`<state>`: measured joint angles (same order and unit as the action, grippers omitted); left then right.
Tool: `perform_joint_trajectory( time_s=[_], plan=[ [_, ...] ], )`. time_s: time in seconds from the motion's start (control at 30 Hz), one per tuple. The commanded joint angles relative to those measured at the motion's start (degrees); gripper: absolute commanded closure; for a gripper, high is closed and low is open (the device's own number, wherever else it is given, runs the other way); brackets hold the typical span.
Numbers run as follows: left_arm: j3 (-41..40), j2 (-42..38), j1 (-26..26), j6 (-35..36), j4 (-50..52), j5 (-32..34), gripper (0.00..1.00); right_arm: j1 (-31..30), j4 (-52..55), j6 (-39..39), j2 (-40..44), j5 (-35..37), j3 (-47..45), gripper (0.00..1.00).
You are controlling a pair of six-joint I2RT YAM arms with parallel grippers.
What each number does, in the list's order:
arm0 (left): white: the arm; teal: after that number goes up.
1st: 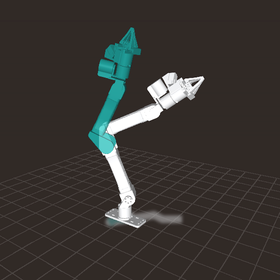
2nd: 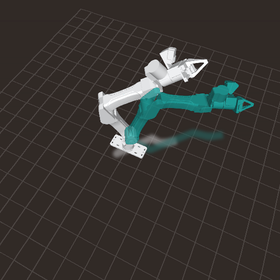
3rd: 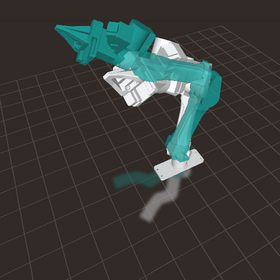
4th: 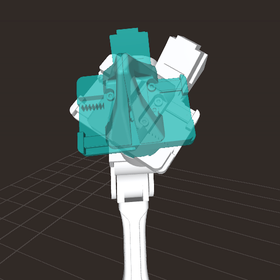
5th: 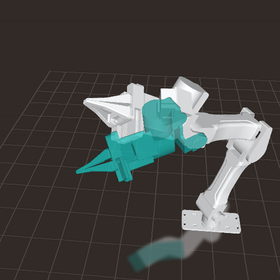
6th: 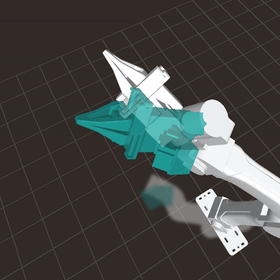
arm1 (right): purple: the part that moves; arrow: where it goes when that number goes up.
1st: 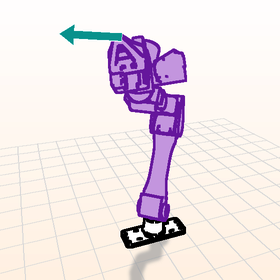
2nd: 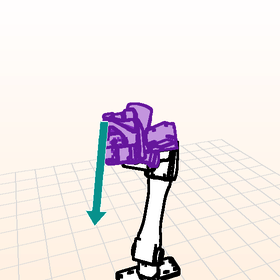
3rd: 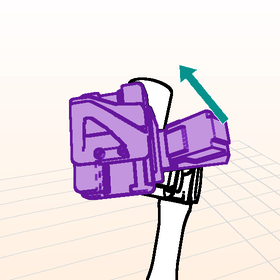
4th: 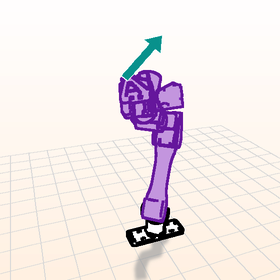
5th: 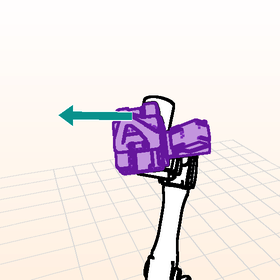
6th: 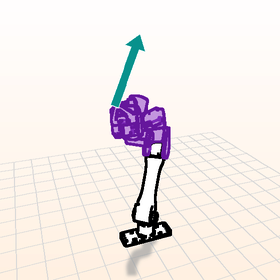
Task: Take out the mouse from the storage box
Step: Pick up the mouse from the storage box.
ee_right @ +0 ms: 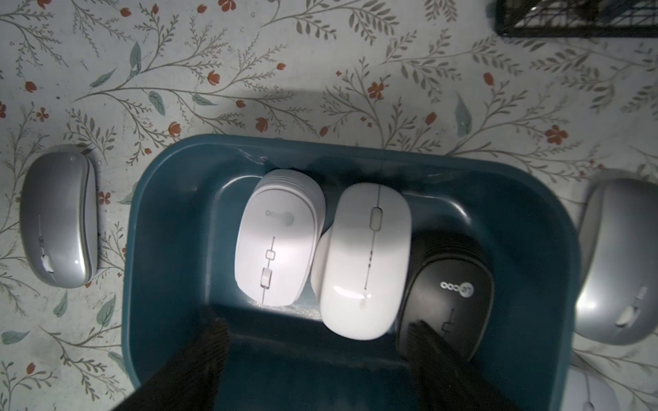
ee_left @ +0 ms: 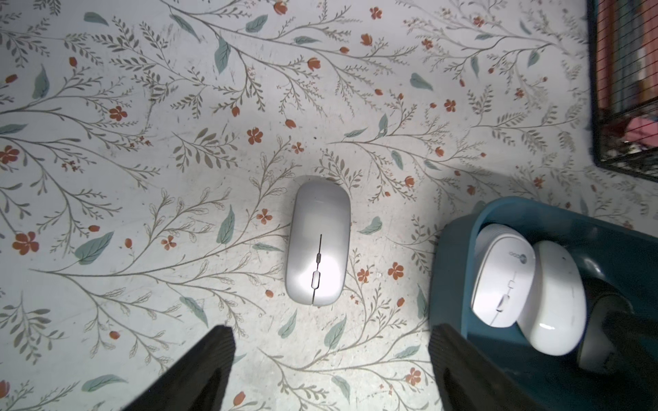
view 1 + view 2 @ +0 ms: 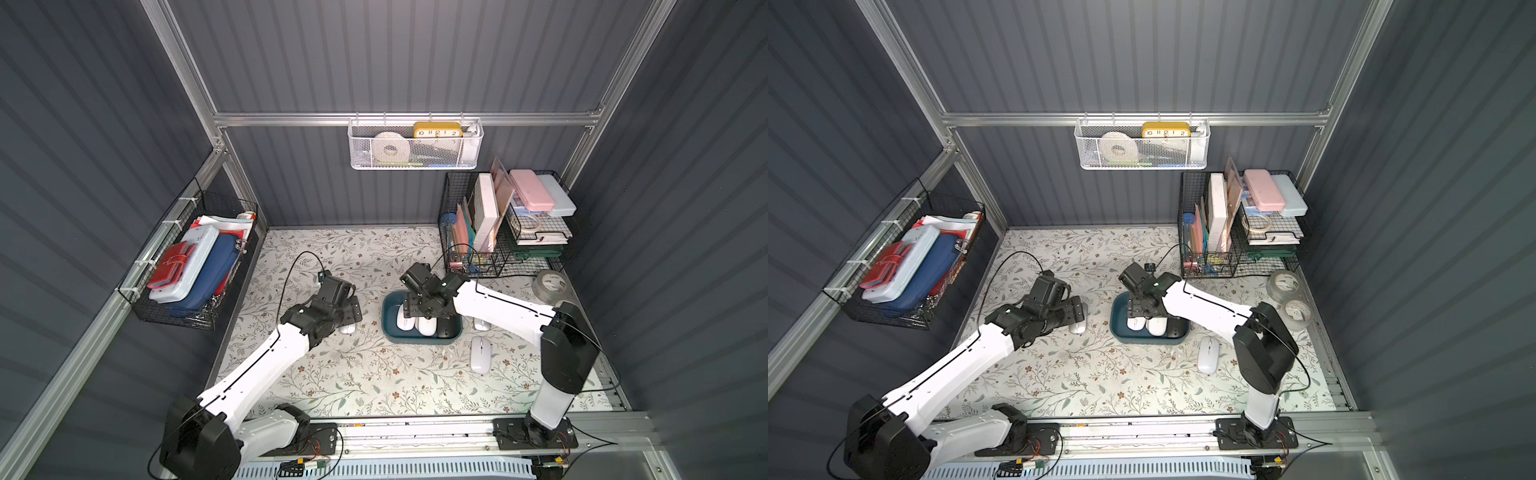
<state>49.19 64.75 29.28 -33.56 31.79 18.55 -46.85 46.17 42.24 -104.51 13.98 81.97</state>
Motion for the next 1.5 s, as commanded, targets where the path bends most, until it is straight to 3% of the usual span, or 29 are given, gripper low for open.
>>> perform_joint_trajectory(
  time_s=[0.0,0.27,1.1,1.47],
  plan=[
    [-3.17,-4.06,0.08,0.10,-3.84,-1.51,0.05,-0.30,3.03,0.91,-3.19,1.03,3.67,0.16],
    [-7.74,-8.70,0.08,0.84,-7.63,-2.44,0.01,-0.80,4.56,1.39,-10.00,0.08,9.53,0.15],
    [-8.84,-7.42,0.08,2.45,-10.16,-2.27,0.01,-1.31,6.14,1.36,-22.28,-1.60,17.78,0.14],
    [-8.98,-8.51,0.08,1.98,-10.09,-1.80,0.01,-1.93,5.22,0.74,-24.03,-2.85,18.18,0.24]
  ],
)
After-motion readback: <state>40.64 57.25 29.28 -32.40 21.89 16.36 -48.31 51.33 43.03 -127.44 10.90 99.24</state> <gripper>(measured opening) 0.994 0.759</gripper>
